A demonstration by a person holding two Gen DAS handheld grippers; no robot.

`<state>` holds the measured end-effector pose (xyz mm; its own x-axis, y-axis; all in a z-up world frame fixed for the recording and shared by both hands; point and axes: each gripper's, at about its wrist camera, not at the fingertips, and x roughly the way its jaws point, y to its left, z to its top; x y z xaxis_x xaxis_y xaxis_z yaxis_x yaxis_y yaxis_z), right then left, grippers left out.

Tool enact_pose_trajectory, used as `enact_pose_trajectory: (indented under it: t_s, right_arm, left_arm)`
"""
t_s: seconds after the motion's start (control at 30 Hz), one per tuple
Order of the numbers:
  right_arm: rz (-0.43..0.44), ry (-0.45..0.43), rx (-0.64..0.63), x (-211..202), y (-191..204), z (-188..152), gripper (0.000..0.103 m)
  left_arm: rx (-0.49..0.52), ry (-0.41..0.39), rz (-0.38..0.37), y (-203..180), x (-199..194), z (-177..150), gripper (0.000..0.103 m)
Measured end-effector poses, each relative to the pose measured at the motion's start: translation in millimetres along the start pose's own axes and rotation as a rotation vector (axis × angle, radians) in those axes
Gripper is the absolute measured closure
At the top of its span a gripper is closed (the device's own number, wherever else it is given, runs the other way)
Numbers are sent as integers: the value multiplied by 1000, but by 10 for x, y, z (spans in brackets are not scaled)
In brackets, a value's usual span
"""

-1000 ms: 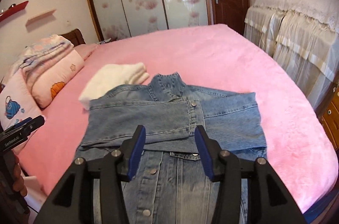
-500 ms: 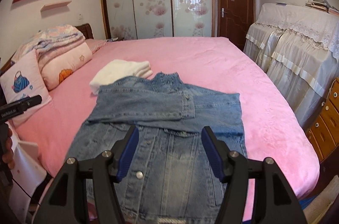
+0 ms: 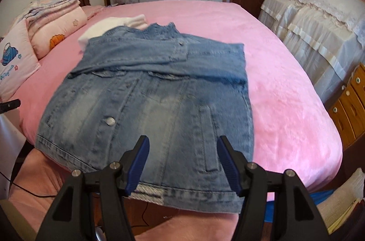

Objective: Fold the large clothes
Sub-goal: 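Move both tools to the hem edge of the folded jacket, then grasp the hem edge with both tools and lift it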

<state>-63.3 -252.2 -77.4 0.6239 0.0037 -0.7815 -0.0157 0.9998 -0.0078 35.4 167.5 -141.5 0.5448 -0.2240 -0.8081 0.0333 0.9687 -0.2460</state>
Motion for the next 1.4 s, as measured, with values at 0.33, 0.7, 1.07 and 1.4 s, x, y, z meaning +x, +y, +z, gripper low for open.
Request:
enact_pose_trajectory:
  t_s: [0.33, 0.7, 1.07, 1.4]
  right_arm:
    - [-21, 95, 99, 338, -553, -428, 41]
    - [48, 240, 158, 707, -922, -808, 41]
    - [167, 256, 250, 916, -1027, -921, 42]
    - [186, 271, 244, 960, -1007, -867, 50]
  left_arm:
    - [14, 165, -50, -6, 663, -416, 21]
    - [41, 230, -70, -223, 974, -590, 21]
    - [-50, 246, -115, -112, 1103, -576, 21]
    - [-27, 261, -33, -200, 1079, -549, 44]
